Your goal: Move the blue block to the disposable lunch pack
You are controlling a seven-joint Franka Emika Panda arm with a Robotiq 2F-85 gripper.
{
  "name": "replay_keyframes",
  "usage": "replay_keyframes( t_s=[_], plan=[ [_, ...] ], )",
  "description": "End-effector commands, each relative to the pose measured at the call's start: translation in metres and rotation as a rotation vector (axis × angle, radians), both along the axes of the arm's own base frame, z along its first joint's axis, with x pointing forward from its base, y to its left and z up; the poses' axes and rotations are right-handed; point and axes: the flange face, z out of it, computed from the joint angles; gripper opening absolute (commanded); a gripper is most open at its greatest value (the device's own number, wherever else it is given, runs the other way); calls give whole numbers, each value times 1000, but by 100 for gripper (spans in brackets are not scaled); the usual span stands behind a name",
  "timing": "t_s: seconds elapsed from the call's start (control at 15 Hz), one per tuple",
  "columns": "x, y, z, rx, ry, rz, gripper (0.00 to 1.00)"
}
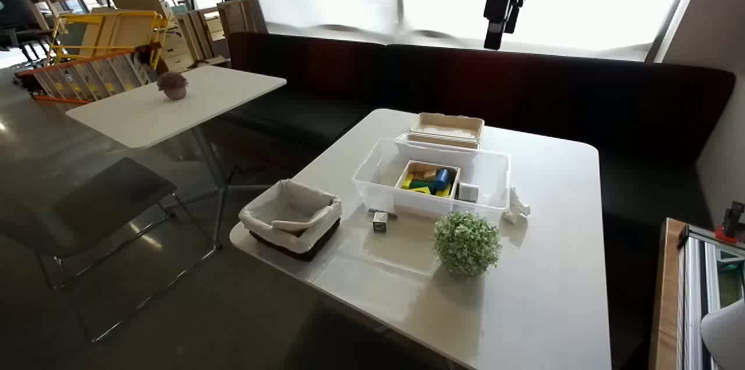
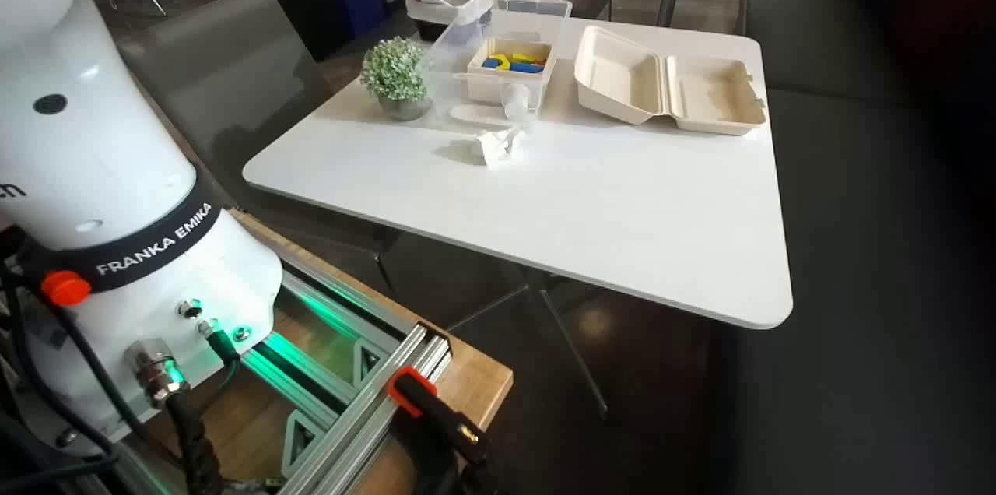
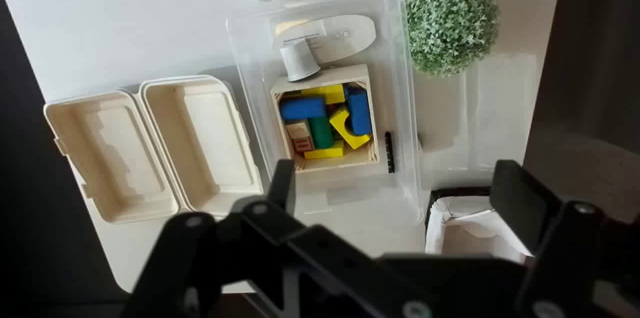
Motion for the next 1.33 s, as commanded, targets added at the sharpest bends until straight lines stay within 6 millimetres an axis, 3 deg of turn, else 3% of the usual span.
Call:
replay_keyframes(
  t_s=[0.0,0.6,1.0,1.27],
  plan=[
    [0,0,0,0,1,0,100],
    [0,0,0,0,1,0,100],
    [52,22,-41,-6,29,69,100],
    [91,13,-87,-17,27,-4,100]
  ],
)
